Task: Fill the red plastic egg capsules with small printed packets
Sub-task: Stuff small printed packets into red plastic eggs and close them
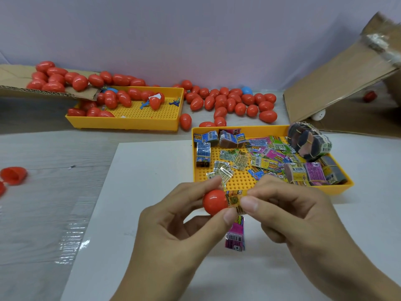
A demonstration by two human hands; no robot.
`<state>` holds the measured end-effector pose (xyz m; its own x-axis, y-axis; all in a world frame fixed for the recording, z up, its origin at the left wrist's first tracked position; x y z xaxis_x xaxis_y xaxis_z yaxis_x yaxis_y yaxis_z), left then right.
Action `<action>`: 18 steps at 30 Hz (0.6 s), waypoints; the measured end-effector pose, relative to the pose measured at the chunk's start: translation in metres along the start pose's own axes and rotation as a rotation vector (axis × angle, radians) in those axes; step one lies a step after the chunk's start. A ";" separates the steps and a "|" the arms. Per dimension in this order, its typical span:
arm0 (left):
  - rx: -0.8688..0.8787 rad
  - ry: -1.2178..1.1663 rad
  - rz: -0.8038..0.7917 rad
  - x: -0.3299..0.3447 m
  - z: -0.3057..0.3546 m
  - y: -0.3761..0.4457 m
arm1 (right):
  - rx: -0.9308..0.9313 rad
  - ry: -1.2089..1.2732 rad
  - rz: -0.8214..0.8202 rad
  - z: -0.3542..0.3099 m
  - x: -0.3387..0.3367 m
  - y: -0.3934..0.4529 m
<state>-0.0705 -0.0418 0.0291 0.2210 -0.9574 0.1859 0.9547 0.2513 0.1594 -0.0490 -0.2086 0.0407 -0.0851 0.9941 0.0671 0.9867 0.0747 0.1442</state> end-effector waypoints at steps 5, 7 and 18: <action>-0.027 -0.007 -0.037 -0.001 -0.001 0.000 | 0.121 0.069 -0.022 0.002 -0.003 0.000; -0.029 0.000 -0.051 -0.001 -0.003 0.000 | 0.113 0.048 -0.027 0.004 -0.001 0.001; 0.333 0.162 0.091 0.000 -0.002 -0.004 | 0.021 -0.039 0.012 -0.001 0.001 0.002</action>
<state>-0.0740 -0.0435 0.0269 0.3561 -0.9323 0.0628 0.8184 0.3436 0.4606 -0.0473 -0.2078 0.0424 -0.0683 0.9972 0.0298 0.9904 0.0641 0.1227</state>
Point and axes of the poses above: each hand's wrist, its own y-axis towards the middle knuckle, its own x-axis out of the palm, z = x × y, the point moved 2 cm from there along y, towards the middle knuckle, and after that the axes turned 12 degrees about z, right-handed, at the moved point
